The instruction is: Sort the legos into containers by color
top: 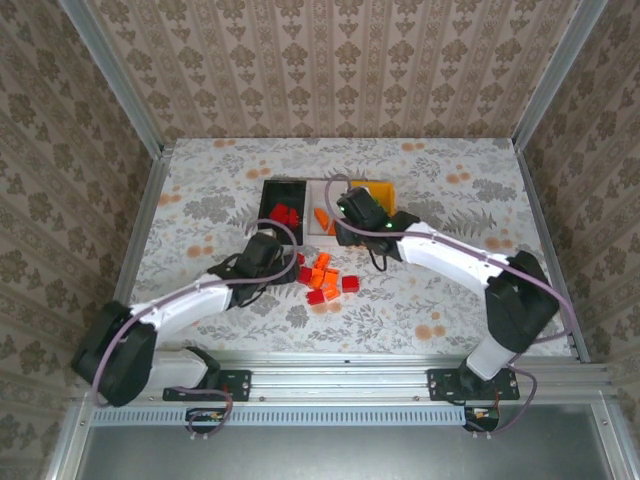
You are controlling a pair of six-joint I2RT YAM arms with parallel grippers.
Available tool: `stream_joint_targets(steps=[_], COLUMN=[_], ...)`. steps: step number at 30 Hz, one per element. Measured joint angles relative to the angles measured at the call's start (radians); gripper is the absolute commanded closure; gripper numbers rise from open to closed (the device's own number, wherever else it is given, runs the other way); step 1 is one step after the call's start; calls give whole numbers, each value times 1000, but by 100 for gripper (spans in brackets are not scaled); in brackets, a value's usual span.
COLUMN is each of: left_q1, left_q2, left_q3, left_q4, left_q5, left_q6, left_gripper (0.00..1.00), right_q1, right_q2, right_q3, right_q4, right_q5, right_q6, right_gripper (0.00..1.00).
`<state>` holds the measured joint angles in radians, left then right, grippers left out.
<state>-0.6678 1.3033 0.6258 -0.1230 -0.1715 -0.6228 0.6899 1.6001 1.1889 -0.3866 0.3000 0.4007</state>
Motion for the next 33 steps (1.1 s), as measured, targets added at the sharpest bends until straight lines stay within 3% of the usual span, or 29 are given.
stream_joint_targets(steps=[7, 14, 17, 25, 33], left_q1=[0, 0, -1, -19, -56], left_q2=[198, 309, 354, 403, 403], left_q3=[118, 177, 204, 219, 216], left_q4=[73, 84, 83, 94, 92], left_q5=[11, 32, 38, 32, -24], left_q6=[146, 191, 201, 178, 153], left_gripper=[31, 32, 38, 45, 61], right_q1=[-45, -61, -61, -62, -62], right_q2=[-96, -137, -150, -183, -248], right_q3=[-142, -185, -198, -236, -272], right_q4=[2, 5, 6, 22, 58], right_q5=[0, 16, 18, 18, 14], right_q6=[23, 23, 22, 23, 29], right_gripper=[46, 49, 50, 51, 55])
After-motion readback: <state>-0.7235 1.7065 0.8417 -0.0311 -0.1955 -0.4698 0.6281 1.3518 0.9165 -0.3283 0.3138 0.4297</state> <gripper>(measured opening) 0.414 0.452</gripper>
